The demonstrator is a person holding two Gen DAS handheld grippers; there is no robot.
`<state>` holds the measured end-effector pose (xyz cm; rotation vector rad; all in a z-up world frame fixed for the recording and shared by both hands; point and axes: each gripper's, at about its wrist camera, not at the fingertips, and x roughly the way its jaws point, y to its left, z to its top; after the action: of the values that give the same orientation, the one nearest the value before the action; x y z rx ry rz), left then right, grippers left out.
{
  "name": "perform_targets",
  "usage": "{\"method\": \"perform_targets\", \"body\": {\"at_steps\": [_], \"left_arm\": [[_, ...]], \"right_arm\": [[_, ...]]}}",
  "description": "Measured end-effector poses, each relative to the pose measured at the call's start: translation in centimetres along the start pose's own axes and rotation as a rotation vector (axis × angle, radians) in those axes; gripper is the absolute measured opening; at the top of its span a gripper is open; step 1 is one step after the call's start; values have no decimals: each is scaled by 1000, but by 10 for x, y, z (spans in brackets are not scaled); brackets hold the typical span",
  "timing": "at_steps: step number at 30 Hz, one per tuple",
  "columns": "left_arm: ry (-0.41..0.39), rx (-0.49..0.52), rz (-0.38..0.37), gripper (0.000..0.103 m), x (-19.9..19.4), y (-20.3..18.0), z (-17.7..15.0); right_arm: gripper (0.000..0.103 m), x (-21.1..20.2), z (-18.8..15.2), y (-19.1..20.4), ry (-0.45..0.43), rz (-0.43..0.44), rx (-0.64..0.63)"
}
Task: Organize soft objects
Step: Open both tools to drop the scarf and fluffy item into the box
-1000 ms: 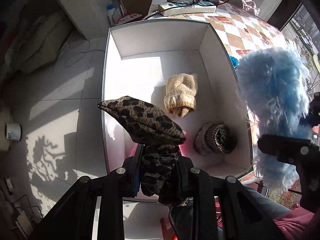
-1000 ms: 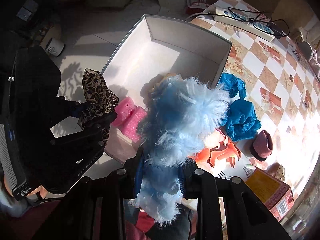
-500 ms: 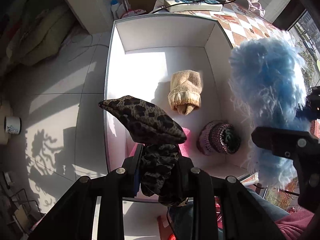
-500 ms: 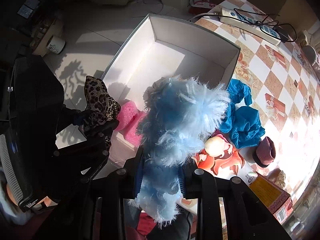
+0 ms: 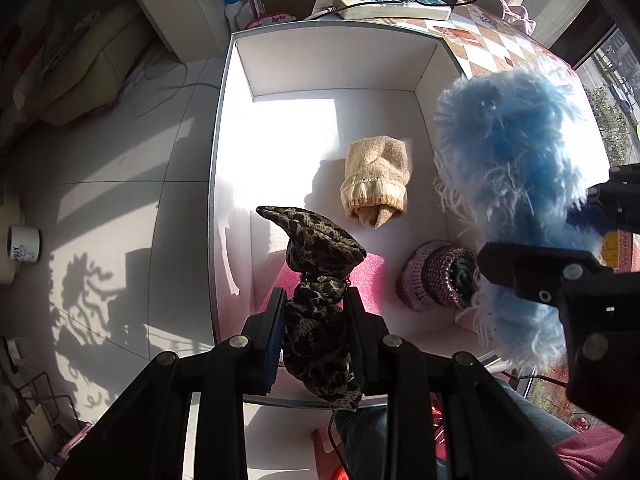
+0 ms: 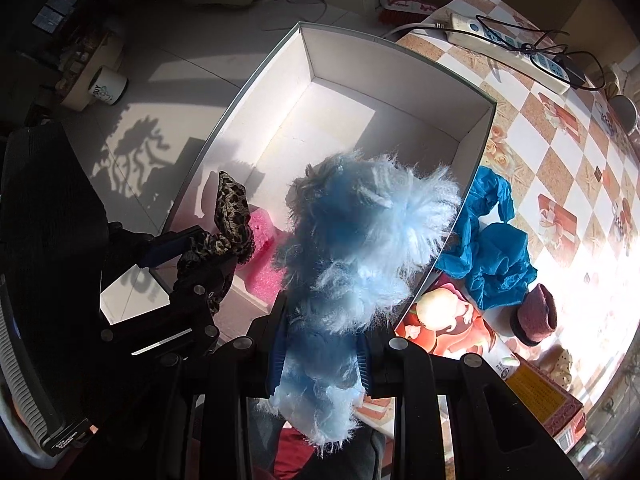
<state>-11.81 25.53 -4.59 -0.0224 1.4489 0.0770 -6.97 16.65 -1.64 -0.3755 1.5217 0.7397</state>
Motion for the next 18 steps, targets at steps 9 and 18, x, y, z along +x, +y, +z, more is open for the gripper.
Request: {"method": "perform_targets", "body": {"at_steps": [9,18], "left_arm": [[-3,-11,6,32,1,3,4],[-26,-64,-8,74,-4,11,6]], "right_arm": [[30,4,4,-4,2,2,30],[56,0,5,-11,-20,9,65]]}}
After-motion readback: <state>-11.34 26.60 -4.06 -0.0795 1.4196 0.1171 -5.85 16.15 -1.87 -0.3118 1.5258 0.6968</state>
